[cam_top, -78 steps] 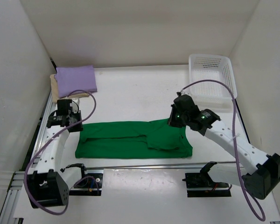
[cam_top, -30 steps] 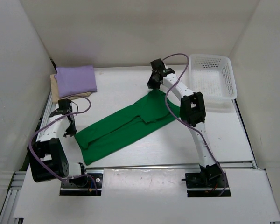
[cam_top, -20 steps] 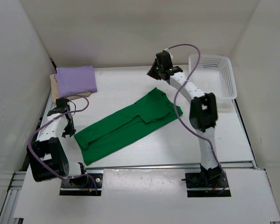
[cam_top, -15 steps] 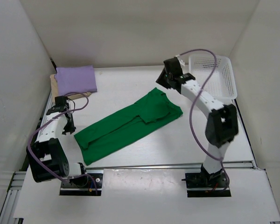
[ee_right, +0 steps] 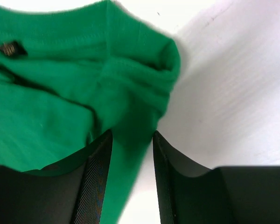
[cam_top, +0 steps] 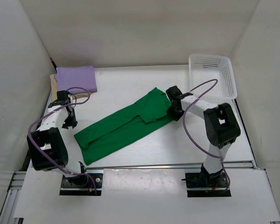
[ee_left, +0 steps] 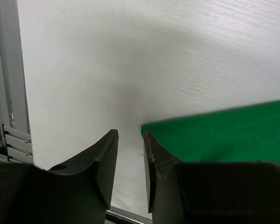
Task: Fold and stack the t-shirts
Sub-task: Rotate the tshirt 90 degrees
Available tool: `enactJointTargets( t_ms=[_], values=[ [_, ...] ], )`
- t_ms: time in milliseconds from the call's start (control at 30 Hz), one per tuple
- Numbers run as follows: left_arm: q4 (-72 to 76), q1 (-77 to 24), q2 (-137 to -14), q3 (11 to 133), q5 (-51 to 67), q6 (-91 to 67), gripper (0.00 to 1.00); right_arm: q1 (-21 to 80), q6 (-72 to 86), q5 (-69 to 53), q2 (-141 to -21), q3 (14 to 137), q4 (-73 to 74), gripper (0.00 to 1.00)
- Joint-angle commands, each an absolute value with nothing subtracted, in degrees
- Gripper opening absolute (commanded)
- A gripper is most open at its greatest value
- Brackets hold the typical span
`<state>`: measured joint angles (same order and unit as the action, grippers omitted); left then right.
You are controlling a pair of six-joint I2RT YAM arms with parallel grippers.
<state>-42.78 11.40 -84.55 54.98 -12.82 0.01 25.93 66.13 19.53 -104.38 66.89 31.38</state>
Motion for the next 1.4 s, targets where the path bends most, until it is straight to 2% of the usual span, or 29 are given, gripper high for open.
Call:
enactJointTargets(
  t_ms=[0,200,267,433,467,533,567,733,867,933,1000,1033,1133,1167,1233,1367],
  values=[
    [-41.8,10.8,-81.7,56.1,-13.0,0.0,0.40,25.8,69.3,22.5,-108.7,70.8,34.5,0.45],
    [-41.8,10.8,-80.0,53.3,-13.0,0.0,0.40,26.3,62.9,22.5,-117.6,83.3,40.7,0.45],
    [-41.8,10.8,-80.0,52.6,-13.5,0.0,0.40,26.3,61.2,23.1,-120.3,86.6,42.3,0.41],
    [-41.8,10.8,-79.5,52.6,-13.5,0.0,0.40,26.3,56.8,22.5,-125.4,95.4,42.9,0.24],
    [-41.8,10.8,-79.5,52.6,-13.5,0.0,0.40,25.7,55.9,21.7,-126.6,100.0,42.4,0.16],
    [-41.8,10.3,-80.1,52.6,-13.5,0.0,0.40,24.2,53.7,19.3,-130.7,105.4,41.4,0.11],
    [-41.8,10.3,-80.1,52.6,-13.5,0.0,0.40,23.6,53.7,16.4,-132.2,108.3,40.4,0.07],
    [-41.8,8.4,-81.7,52.6,-14.6,0.0,0.40,21.1,53.8,7.1,-142.3,127.0,30.1,0.01],
    [-41.8,7.8,-83.7,52.1,-15.1,0.0,0.40,19.8,59.4,6.5,-146.2,130.4,19.6,0.00],
    [-41.8,7.2,-84.3,52.1,-15.1,0.0,0.40,18.7,61.5,5.9,-148.4,131.9,17.1,0.03],
    [-41.8,7.2,-85.0,52.6,-15.6,0.0,0.40,18.7,62.2,4.0,-150.6,134.8,14.4,0.11],
    [-41.8,7.2,-85.0,52.6,-15.6,0.0,0.40,18.2,62.2,2.0,-150.6,135.5,13.6,0.22],
    [-42.4,6.7,-85.0,53.7,-15.6,0.0,0.40,18.2,59.3,-0.1,-149.2,133.9,11.4,0.47],
    [-42.4,6.7,-85.0,53.7,-15.6,0.0,0.40,18.2,57.5,-0.6,-146.4,132.4,11.4,0.51],
    [-42.9,6.7,-85.0,53.7,-15.6,0.0,0.40,18.2,55.7,0.1,-142.5,128.2,12.9,0.58],
    [-42.9,6.7,-81.1,53.2,-15.6,0.0,0.40,18.2,54.4,4.6,-129.2,115.2,19.5,0.59]
  ],
)
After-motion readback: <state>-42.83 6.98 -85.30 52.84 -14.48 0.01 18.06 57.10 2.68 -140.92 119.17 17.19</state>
